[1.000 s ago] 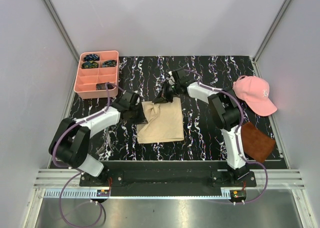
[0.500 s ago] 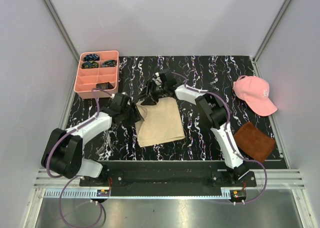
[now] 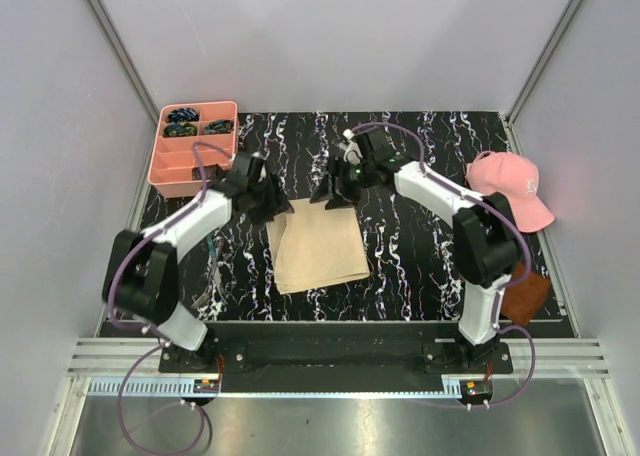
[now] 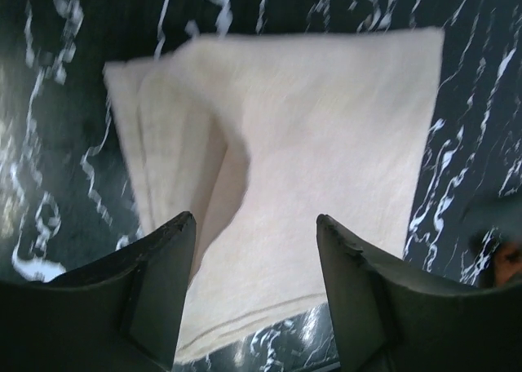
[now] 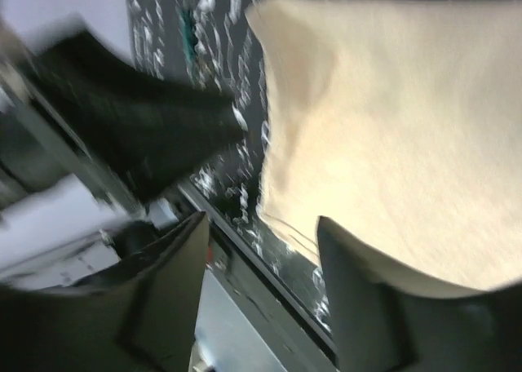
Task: Fold the napkin into a case and place the utensils inside
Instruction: Fold the rectangle-folded napkin at the center of the board.
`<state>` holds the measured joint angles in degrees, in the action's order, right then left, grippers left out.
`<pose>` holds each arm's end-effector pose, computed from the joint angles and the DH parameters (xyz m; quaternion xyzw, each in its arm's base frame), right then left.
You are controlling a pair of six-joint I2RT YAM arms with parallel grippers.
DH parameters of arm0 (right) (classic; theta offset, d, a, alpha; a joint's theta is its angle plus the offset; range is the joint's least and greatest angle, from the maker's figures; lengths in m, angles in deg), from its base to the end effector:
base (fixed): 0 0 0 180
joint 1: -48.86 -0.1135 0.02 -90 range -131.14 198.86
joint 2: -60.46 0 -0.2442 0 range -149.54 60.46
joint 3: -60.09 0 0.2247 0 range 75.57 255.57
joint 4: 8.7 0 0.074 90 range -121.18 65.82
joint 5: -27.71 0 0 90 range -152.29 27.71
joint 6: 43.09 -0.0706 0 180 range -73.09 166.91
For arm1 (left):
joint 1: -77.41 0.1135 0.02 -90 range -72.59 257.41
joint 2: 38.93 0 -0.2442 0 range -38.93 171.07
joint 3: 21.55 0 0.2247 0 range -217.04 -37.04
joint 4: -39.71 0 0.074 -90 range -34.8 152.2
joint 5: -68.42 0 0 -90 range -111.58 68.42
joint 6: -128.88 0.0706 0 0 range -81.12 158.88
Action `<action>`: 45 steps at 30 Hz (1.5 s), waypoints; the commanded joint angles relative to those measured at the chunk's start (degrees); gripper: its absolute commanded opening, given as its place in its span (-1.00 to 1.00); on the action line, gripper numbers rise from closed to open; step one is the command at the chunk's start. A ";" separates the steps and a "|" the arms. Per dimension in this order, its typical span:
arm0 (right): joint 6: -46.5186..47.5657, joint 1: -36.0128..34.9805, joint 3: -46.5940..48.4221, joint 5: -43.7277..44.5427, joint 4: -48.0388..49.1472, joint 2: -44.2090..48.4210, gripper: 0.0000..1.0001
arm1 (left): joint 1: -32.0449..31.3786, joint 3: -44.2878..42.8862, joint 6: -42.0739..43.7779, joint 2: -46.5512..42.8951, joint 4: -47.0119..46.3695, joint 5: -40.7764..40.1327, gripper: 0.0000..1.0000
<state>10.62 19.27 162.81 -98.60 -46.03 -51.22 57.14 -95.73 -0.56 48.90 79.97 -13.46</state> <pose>0.3469 0.2450 0.2108 -0.0643 0.8872 0.4350 0.1396 0.2910 -0.1181 0.1882 -0.1363 0.9388 -0.2122 0.2345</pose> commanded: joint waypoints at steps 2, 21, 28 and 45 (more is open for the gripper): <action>6.49 -0.56 -13.04 3.71 -3.12 7.87 0.00 | 0.15 -11.87 3.05 10.42 2.73 2.69 0.19; 10.45 0.05 -34.78 14.69 0.24 19.75 -0.46 | 2.60 -10.29 8.68 6.29 9.50 -9.89 0.22; 10.89 0.14 -32.93 13.72 0.75 17.73 -0.43 | 4.19 -15.13 8.85 12.00 7.05 -3.38 0.24; 14.05 2.25 -30.92 24.89 -3.01 13.77 -0.77 | 4.19 -20.84 12.63 21.15 8.80 -5.57 -0.30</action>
<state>21.44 20.87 128.70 -81.16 -46.07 -37.93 61.36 -114.18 10.46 69.38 88.59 -17.83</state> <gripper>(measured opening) 0.119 0.386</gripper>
